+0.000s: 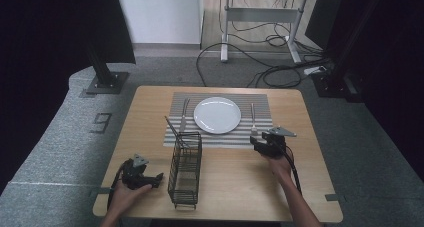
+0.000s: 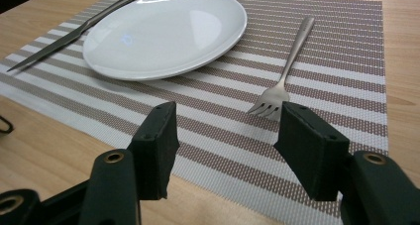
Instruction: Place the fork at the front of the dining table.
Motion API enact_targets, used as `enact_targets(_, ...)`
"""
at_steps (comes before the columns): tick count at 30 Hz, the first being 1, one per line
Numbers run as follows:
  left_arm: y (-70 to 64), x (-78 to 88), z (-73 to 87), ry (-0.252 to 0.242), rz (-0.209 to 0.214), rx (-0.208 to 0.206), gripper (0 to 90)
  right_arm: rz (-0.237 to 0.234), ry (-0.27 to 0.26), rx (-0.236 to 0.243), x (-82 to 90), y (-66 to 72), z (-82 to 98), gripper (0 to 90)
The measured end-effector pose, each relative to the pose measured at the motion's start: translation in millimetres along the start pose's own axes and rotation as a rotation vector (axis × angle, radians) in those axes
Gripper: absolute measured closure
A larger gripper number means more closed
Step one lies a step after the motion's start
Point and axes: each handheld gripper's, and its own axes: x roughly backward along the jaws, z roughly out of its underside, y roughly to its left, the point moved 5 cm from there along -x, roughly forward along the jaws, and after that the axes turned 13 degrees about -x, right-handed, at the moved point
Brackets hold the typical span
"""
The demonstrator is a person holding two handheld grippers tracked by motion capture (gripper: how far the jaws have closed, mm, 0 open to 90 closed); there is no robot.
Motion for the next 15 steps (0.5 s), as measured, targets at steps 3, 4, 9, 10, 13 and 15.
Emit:
enact_targets(3, 0.1, -0.1, -0.1, 0.000, 0.001, -0.001, 1.3, -0.005, -0.001, 0.003, 7.0, 0.9, 2.4, 39.1)
enact_targets(4, 0.1, -0.2, -0.1, 0.001, 0.001, -0.001, 1.2, -0.007, -0.001, 0.001, 9.5, 1.0, 3.3, 38.8)
enact_targets(9, 0.1, -0.4, -0.3, 0.002, 0.000, 0.000, 1.0, -0.016, -0.003, -0.009, 20.2, 0.3, 8.3, 38.3)
enact_targets(10, 0.1, -0.4, -0.3, 0.002, 0.000, 0.000, 1.0, -0.016, -0.004, -0.007, 22.5, 0.3, 9.2, 38.3)
enact_targets(13, 0.0, -0.5, -0.4, 0.001, 0.000, 0.000, 1.0, -0.020, -0.010, -0.007, 30.8, 0.3, 11.7, 38.2)
enact_targets(15, 0.1, -0.7, -0.6, 0.003, 0.001, 0.000, 0.8, -0.020, -0.011, -0.001, 36.6, 0.2, 14.4, 38.1)
